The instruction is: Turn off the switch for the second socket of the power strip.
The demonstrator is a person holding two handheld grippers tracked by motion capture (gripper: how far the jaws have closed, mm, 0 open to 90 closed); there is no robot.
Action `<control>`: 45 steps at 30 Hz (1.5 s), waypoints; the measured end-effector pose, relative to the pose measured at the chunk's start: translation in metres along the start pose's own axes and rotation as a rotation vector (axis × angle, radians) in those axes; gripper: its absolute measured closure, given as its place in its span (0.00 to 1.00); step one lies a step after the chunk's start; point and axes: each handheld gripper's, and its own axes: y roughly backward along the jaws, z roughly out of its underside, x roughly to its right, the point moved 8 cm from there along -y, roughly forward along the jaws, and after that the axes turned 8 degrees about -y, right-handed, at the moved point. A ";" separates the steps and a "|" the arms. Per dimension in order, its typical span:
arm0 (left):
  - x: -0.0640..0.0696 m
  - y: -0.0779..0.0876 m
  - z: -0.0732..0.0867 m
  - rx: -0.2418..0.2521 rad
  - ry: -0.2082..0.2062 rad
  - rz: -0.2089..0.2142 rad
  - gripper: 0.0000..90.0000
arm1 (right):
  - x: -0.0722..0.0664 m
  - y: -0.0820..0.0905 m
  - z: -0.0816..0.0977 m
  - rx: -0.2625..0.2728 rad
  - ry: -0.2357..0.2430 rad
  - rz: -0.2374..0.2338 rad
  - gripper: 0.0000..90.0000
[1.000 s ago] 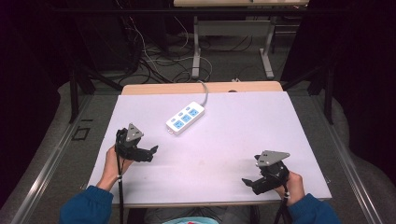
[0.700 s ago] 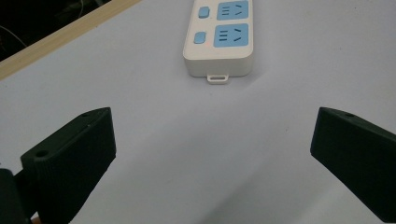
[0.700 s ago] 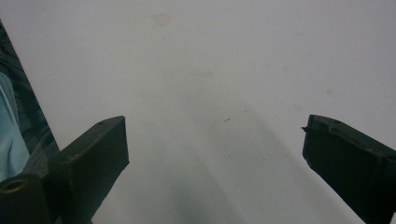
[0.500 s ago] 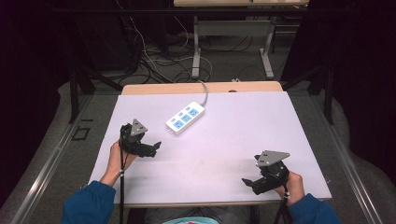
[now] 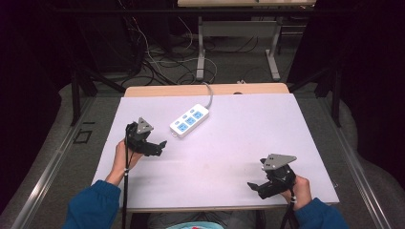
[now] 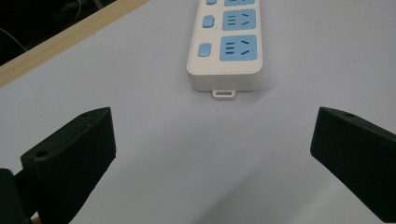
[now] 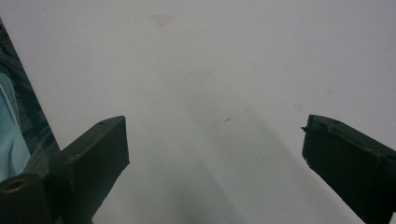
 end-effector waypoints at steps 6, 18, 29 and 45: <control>-0.004 -0.006 -0.003 -0.022 -0.018 -0.005 0.00 | 0.000 0.000 0.000 0.000 0.008 -0.005 0.08; -0.004 -0.021 -0.014 -0.025 -0.018 0.013 0.00 | 0.000 -0.001 0.000 -0.005 -0.002 -0.005 0.08; -0.004 -0.033 -0.024 -0.020 -0.012 0.035 0.00 | 0.002 -0.001 0.000 -0.001 0.008 -0.002 0.08; -0.004 -0.057 -0.034 -0.049 -0.059 0.048 0.00 | 0.001 -0.001 0.000 0.005 0.003 0.003 0.08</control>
